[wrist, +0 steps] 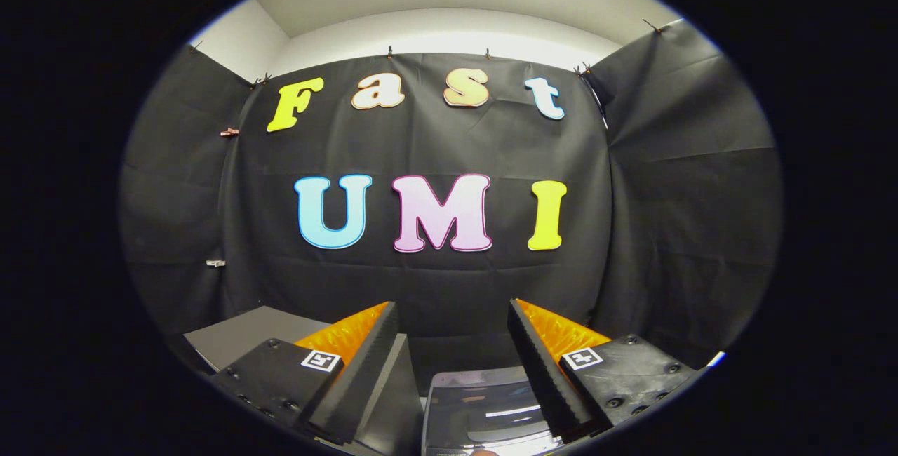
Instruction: Put the clothes into the washing machine and then close the washing machine lid.
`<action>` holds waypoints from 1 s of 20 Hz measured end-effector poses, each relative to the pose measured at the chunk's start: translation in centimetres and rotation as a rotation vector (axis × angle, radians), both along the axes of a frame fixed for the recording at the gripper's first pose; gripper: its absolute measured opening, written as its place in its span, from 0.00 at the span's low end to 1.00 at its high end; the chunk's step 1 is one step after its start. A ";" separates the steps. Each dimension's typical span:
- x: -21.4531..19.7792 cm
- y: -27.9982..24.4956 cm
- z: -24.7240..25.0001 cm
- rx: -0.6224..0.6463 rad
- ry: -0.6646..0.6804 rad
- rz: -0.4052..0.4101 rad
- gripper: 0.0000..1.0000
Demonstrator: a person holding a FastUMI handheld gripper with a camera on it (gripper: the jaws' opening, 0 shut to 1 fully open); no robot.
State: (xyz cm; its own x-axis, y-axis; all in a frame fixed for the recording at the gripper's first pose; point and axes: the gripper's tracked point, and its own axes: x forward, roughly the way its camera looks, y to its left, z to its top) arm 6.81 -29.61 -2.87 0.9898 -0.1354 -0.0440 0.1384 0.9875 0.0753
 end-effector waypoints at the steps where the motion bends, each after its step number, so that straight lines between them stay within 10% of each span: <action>1: -0.1 0.2 -0.1 -0.005 0.002 -0.004 0.99; 20: 0.6 2.6 -1.4 0.004 0.070 0.033 0.99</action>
